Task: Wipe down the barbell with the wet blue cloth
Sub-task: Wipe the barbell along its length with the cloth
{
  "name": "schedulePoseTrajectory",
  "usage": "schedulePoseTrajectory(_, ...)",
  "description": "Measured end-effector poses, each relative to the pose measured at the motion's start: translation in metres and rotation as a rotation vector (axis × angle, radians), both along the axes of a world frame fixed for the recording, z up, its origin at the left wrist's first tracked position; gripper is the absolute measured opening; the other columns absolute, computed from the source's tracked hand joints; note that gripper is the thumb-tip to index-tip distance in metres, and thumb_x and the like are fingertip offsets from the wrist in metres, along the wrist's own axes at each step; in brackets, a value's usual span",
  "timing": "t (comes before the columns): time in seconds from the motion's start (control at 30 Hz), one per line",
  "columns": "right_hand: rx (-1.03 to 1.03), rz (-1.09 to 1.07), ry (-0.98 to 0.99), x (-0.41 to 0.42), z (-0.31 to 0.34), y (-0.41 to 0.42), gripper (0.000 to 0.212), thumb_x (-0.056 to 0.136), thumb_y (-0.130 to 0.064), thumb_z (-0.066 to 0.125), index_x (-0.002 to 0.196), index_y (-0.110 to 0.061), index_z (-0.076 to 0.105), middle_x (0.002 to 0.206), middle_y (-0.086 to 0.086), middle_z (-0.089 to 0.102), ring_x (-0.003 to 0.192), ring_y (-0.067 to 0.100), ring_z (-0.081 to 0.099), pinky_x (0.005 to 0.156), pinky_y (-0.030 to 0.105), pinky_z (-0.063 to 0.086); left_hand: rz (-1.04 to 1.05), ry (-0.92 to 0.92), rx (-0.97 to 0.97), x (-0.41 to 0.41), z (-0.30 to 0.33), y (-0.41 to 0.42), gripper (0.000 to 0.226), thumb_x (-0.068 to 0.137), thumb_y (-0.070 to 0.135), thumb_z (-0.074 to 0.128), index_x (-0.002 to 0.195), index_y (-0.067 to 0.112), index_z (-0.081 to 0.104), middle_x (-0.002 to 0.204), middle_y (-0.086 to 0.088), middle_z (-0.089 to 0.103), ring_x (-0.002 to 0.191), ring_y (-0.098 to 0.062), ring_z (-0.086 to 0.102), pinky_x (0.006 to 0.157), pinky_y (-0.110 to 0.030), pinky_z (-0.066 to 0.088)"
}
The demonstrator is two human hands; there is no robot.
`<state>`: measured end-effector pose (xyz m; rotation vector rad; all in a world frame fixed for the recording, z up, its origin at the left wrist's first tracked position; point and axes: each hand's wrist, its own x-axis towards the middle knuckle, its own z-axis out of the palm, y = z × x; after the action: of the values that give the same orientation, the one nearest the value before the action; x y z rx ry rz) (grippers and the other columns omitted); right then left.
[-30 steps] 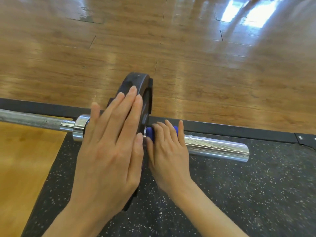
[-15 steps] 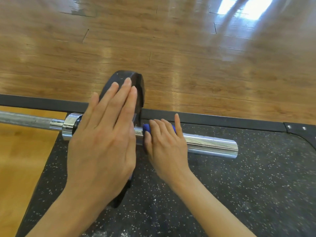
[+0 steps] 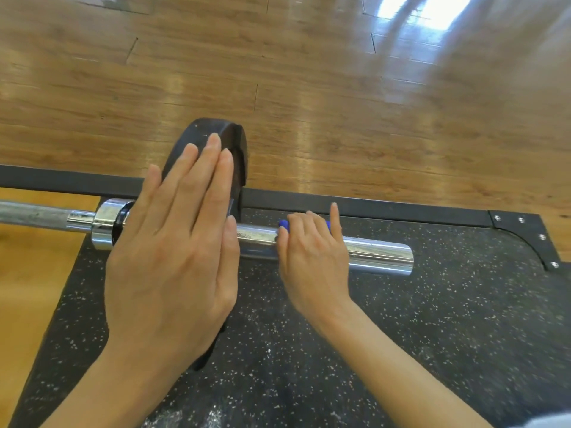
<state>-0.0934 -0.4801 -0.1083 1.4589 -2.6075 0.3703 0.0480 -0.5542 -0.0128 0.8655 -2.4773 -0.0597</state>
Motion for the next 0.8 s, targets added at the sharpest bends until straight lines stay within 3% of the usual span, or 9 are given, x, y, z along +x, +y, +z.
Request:
schedulePoseTrajectory(0.13, 0.093, 0.152, -0.032, 0.004, 0.01, -0.026, 0.05, 0.104, -0.033, 0.02, 0.079, -0.019, 0.06, 0.073, -0.001, 0.063, 0.074, 0.022, 0.064, 0.117, 0.048, 0.036, -0.012, -0.017, -0.012, 0.003, -0.001, 0.001, 0.052, 0.106, 0.018, 0.029, 0.154, -0.001, 0.034, 0.163, -0.014, 0.031, 0.151, -0.027, 0.029, 0.128, -0.039, 0.012)
schedulePoseTrajectory(0.27, 0.275, 0.036, -0.049, -0.021, 0.015, -0.001, 0.057, 0.095, -0.033, -0.005, 0.075, -0.02, 0.047, 0.066, -0.005, 0.045, 0.065, 0.022, 0.046, 0.125, 0.047, 0.016, -0.032, -0.019, -0.023, 0.008, -0.003, 0.003, 0.053, 0.105, 0.02, 0.03, 0.154, -0.001, 0.035, 0.162, -0.015, 0.033, 0.151, -0.026, 0.028, 0.127, -0.039, 0.014)
schedulePoseTrajectory(0.33, 0.358, 0.062, -0.048, -0.017, 0.029, -0.013, 0.044, 0.1, -0.025, 0.013, 0.082, -0.018, 0.053, 0.069, 0.001, 0.053, 0.066, 0.027, 0.048, 0.12, 0.051, 0.029, -0.02, -0.007, -0.039, 0.007, -0.003, 0.006, 0.052, 0.107, 0.02, 0.029, 0.153, -0.002, 0.036, 0.161, -0.015, 0.034, 0.15, -0.026, 0.028, 0.127, -0.038, 0.014)
schedulePoseTrajectory(0.43, 0.496, 0.199, -0.235, -0.01, 0.043, -0.034, 0.009, 0.099, -0.007, 0.04, 0.098, -0.016, 0.044, 0.1, 0.007, 0.067, 0.085, 0.034, 0.058, 0.095, 0.043, 0.043, -0.009, -0.001, -0.045, 0.009, -0.005, 0.01, 0.051, 0.108, 0.02, 0.027, 0.153, -0.002, 0.036, 0.161, -0.016, 0.034, 0.15, -0.027, 0.029, 0.127, -0.04, 0.015)
schedulePoseTrajectory(0.5, 0.493, 0.262, -0.178, -0.015, 0.038, -0.021, 0.023, 0.104, -0.02, 0.028, 0.109, -0.017, 0.05, 0.102, 0.003, 0.064, 0.092, 0.03, 0.061, 0.107, 0.045, 0.038, -0.008, -0.002, -0.048, 0.013, -0.007, 0.013, 0.051, 0.107, 0.018, 0.028, 0.153, -0.002, 0.034, 0.161, -0.016, 0.033, 0.15, -0.028, 0.029, 0.127, -0.041, 0.016)
schedulePoseTrajectory(0.57, 0.29, 0.223, -0.146, -0.004, 0.025, 0.01, 0.044, 0.106, -0.034, 0.017, 0.106, -0.018, 0.058, 0.095, -0.001, 0.062, 0.091, 0.023, 0.061, 0.114, 0.045, 0.037, -0.006, -0.017, -0.044, 0.02, -0.008, 0.02, 0.052, 0.105, 0.016, 0.031, 0.154, -0.003, 0.032, 0.161, -0.016, 0.031, 0.151, -0.029, 0.028, 0.127, -0.04, 0.014)
schedulePoseTrajectory(0.63, 0.149, 0.205, -0.132, 0.006, 0.021, 0.022, 0.041, 0.106, -0.035, 0.024, 0.094, -0.017, 0.059, 0.087, -0.001, 0.062, 0.082, 0.022, 0.06, 0.106, 0.047, 0.046, -0.003, -0.013, -0.048, 0.027, -0.009, 0.028, 0.054, 0.104, 0.016, 0.031, 0.155, -0.002, 0.029, 0.162, -0.016, 0.03, 0.152, -0.028, 0.025, 0.127, -0.04, 0.012)
schedulePoseTrajectory(0.73, 0.402, 0.223, -0.316, -0.015, 0.033, -0.006, 0.014, 0.102, -0.017, 0.037, 0.09, -0.014, 0.042, 0.084, 0.005, 0.057, 0.072, 0.032, 0.049, 0.072, 0.04, 0.047, 0.012, -0.019, -0.084, 0.037, -0.018, 0.04, 0.055, 0.104, 0.015, 0.031, 0.156, -0.001, 0.025, 0.162, -0.016, 0.028, 0.154, -0.026, 0.022, 0.127, -0.041, 0.013)
schedulePoseTrajectory(0.8, 0.536, 0.229, -0.383, -0.018, 0.036, -0.016, 0.004, 0.101, -0.008, 0.041, 0.102, -0.012, 0.042, 0.09, 0.008, 0.054, 0.076, 0.034, 0.047, 0.069, 0.042, 0.043, 0.017, 0.005, -0.122, 0.044, -0.024, 0.044, 0.056, 0.104, 0.014, 0.031, 0.158, 0.001, 0.023, 0.164, -0.014, 0.025, 0.154, -0.025, 0.022, 0.127, -0.042, 0.015)
